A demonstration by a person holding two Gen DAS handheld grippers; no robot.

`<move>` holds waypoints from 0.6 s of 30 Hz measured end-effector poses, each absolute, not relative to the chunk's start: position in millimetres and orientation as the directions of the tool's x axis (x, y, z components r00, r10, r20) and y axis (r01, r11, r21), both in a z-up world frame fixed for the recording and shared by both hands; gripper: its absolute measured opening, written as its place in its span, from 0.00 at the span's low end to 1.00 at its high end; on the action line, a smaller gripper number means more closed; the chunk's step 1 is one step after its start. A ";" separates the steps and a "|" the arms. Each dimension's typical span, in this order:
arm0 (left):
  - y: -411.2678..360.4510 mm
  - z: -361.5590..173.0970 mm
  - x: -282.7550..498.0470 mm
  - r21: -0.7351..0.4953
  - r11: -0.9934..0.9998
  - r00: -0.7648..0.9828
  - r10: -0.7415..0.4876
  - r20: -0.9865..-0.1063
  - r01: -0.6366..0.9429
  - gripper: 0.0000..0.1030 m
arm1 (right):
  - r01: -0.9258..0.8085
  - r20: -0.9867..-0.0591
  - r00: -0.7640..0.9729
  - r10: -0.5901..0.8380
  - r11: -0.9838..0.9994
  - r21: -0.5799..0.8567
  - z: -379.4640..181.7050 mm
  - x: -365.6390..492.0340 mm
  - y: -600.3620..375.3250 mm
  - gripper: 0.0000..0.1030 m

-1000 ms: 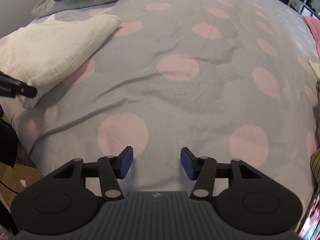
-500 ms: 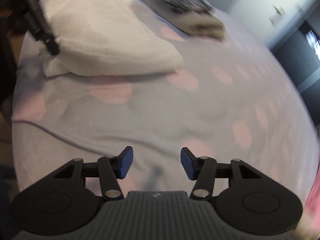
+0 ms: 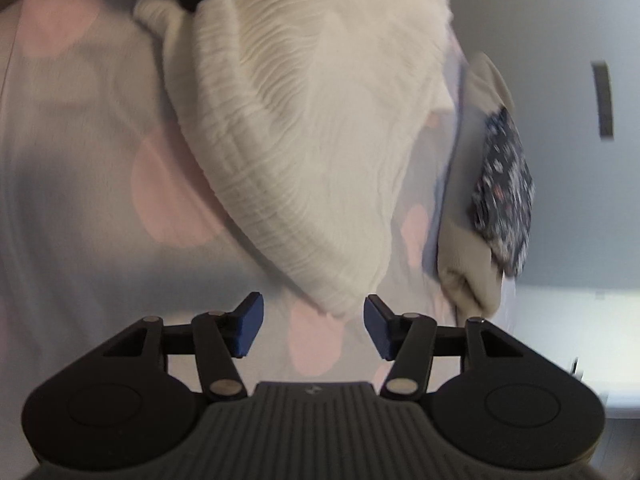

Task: Fold clothes
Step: 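Grasp the white cloth corner with the left gripper, then grasp the white cloth's other corner with the right gripper while the left gripper holds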

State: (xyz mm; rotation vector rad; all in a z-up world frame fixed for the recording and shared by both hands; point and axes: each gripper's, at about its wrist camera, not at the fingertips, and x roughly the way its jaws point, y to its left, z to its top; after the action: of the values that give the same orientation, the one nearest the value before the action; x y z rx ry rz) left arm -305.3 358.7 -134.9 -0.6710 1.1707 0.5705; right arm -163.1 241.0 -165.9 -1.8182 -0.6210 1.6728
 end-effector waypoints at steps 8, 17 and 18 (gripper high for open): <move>362.8 -140.5 -298.3 -0.166 0.691 0.262 0.034 -0.965 -0.704 0.12 | 0.217 -0.723 0.050 0.689 -0.714 -0.665 -180.4 -162.6 256.3 0.58; 360.9 -140.1 -297.3 -0.158 0.704 0.259 0.038 -0.965 -0.692 0.12 | 0.334 -0.718 0.025 0.695 -0.683 -0.650 -197.9 -169.5 263.8 0.42; 360.2 -139.3 -298.7 -0.156 0.706 0.259 0.040 -0.965 -0.691 0.12 | 0.344 -0.716 0.028 0.698 -0.679 -0.648 -199.7 -169.6 262.6 0.39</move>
State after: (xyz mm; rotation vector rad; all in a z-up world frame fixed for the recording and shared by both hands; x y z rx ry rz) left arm -298.7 360.2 -139.3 -0.6430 1.2203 0.5443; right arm -169.6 262.6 -199.7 -2.0147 -1.0675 1.6950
